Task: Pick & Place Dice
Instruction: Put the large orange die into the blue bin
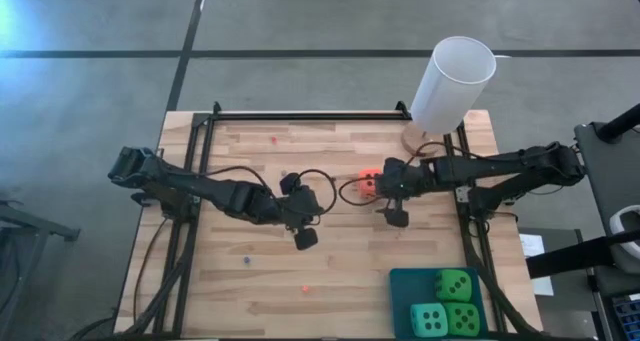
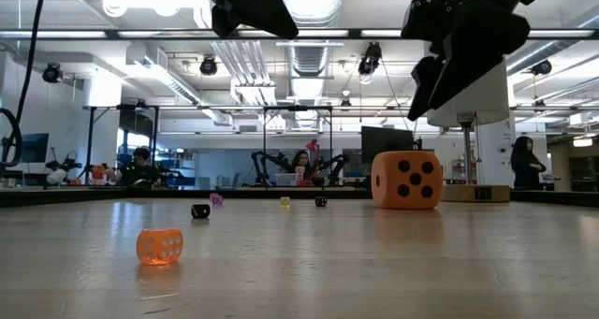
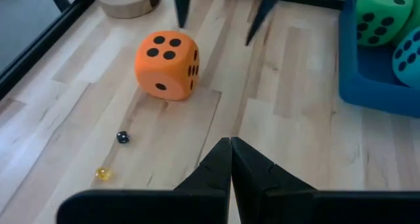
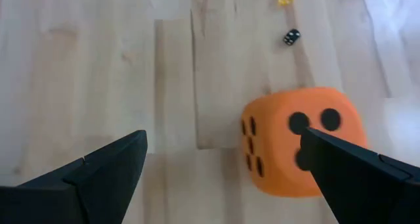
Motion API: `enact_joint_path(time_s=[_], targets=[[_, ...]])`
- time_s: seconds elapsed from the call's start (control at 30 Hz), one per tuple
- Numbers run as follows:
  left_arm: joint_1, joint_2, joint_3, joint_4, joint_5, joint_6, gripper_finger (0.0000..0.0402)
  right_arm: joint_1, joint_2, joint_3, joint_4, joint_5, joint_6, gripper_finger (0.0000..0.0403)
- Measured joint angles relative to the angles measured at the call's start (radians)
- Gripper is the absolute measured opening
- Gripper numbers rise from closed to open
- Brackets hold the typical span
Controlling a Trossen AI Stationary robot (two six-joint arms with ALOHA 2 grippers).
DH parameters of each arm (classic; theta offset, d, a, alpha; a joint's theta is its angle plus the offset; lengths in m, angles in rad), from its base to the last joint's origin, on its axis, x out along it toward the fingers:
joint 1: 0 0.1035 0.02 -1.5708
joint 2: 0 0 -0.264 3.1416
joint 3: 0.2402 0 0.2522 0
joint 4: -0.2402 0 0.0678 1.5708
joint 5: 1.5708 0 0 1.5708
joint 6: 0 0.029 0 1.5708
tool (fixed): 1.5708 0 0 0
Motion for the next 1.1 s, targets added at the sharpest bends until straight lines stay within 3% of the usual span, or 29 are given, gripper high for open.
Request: enact_joint_path(time_s=[0.2, 0.67, 1.1], targets=[[-0.004, 0.0, 0.0, -0.014, -0.005, -0.006, 0.0015, -0.044, -0.009, 0.01, -0.013, -0.001, -0.074, 0.04], [-0.004, -0.041, -0.006, -0.05, -0.151, 0.016, 0.0015, -0.075, -0.008, 0.012, -0.014, -0.004, -0.077, 0.04], [-0.016, -0.218, -0.204, 0.165, -0.15, 0.05, 0.0015, -0.076, -0.008, 0.012, -0.015, -0.011, -0.074, 0.04]])
